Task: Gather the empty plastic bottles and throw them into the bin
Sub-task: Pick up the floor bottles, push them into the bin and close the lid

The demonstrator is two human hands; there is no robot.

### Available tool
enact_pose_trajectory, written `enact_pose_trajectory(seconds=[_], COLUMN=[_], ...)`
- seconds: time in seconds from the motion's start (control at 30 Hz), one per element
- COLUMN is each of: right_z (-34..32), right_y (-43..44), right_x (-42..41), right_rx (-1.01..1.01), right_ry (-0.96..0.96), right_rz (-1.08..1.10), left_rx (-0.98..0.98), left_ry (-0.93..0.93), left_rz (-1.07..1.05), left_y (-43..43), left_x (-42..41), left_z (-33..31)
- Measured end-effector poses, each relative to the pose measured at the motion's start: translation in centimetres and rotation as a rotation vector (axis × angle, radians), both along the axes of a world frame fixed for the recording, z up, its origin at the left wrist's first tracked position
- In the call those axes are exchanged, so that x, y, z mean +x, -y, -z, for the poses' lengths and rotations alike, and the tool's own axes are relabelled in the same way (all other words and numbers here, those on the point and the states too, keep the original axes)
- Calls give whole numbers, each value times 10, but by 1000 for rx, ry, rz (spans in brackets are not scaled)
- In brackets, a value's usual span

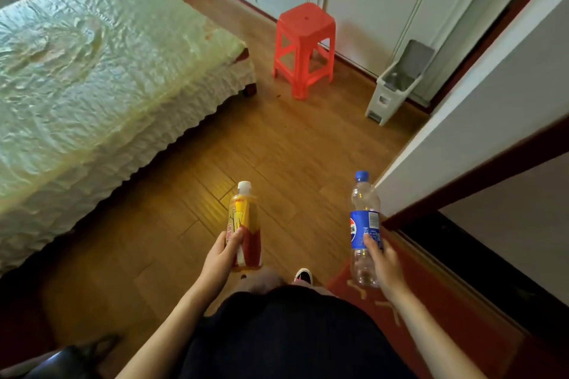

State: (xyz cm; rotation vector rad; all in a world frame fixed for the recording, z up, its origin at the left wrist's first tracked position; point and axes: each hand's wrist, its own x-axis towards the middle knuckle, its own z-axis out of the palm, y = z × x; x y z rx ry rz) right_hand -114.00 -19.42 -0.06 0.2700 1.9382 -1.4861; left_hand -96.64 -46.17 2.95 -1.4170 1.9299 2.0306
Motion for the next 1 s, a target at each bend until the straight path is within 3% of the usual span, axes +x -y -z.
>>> enact_pose_trajectory(seconds=[0.3,0.73,1.0], right_z=[7,9,18], right_y=[97,218,255], right_x=[-158,-354,-461], right_rx=[-11,20,69], right_ry=[-17,-18,5], right_rz=[7,220,370], left_rx=[51,25,46], left_ry=[54,0,48], left_rz=[-63,280,337], left_y=[81,256,303], left_x=[-146,-456,-607], left_z=[19,0,13])
